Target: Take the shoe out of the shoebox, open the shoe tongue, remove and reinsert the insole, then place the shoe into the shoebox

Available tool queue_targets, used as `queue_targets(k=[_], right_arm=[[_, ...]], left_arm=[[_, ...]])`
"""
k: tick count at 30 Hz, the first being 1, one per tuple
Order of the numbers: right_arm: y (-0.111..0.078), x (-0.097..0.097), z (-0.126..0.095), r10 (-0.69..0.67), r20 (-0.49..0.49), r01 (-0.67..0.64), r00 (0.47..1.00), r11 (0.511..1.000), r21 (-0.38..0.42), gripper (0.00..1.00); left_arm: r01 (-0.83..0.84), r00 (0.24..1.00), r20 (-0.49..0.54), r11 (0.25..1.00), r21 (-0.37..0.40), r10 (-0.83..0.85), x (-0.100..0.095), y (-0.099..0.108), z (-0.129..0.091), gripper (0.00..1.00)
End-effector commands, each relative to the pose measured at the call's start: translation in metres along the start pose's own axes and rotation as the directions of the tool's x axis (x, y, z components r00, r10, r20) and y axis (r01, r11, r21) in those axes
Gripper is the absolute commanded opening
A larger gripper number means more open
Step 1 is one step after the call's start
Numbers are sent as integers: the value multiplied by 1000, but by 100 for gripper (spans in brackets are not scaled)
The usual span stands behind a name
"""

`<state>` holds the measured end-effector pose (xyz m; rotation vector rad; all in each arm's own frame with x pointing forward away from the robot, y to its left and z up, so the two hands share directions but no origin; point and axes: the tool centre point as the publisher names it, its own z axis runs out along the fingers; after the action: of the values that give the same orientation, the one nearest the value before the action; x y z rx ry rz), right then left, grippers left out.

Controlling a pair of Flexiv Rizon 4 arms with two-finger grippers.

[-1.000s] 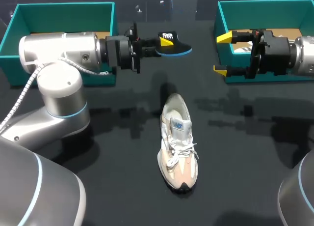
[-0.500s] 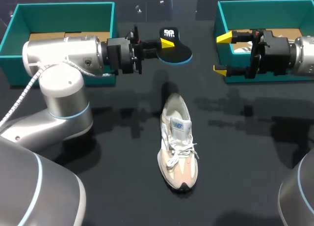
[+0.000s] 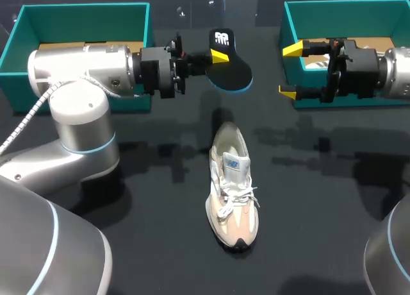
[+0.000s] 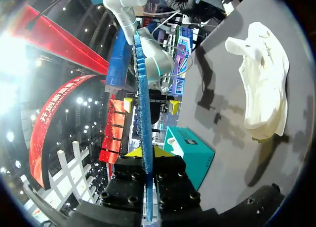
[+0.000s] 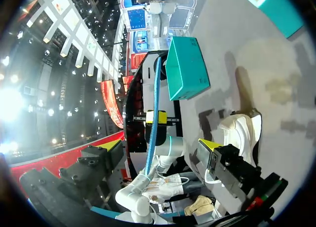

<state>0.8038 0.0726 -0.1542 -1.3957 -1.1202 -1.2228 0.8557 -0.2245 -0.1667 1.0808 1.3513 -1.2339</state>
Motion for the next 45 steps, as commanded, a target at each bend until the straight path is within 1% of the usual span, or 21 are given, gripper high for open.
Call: queue_targets(k=[1,6,11,18,23,26,27,29,30,32,36,41,45], right_arm=[[-5,5,5,-4,20,4,1000,1000,1,100],[-12,7,15,-34,43,34,998,999,10,100],[-16,8,23,-57,64,55,996,998,39,100],[-21,6,32,-73,45,70,996,996,62,100],[-24,6,39,-93,33,89,995,991,97,100],[-24,6,44,-102,34,97,994,989,115,86],[-23,5,45,-107,33,102,994,987,122,85],[-23,6,47,-110,33,105,993,986,131,66],[-23,6,48,-110,31,105,993,985,136,62],[-22,5,50,-113,29,107,993,984,145,49],[-20,4,53,-118,16,114,993,980,164,45],[-18,5,57,-126,10,122,992,976,182,44],[-16,5,60,-131,8,127,991,973,194,39]], left_arm=[[-33,999,-18,999,4,34,-1,-8,3,0],[-103,994,-46,995,6,103,-1,-10,11,0],[-145,988,-60,989,3,145,-1,-9,18,0],[-158,986,-54,987,6,158,-2,-4,25,0],[-157,986,-51,987,18,158,-3,-1,31,0],[-155,986,-49,987,30,157,-3,-1,34,0],[-156,986,-49,987,34,157,-3,-2,35,0],[-157,986,-49,987,42,159,-3,-2,37,0],[-157,986,-48,987,44,159,-3,-3,38,0],[-157,986,-46,986,50,159,-4,-3,39,0],[-159,986,-42,985,60,162,-4,-5,41,0],[-159,986,-36,984,75,162,-4,-8,43,0],[-159,986,-34,984,84,163,-4,-10,45,0]])
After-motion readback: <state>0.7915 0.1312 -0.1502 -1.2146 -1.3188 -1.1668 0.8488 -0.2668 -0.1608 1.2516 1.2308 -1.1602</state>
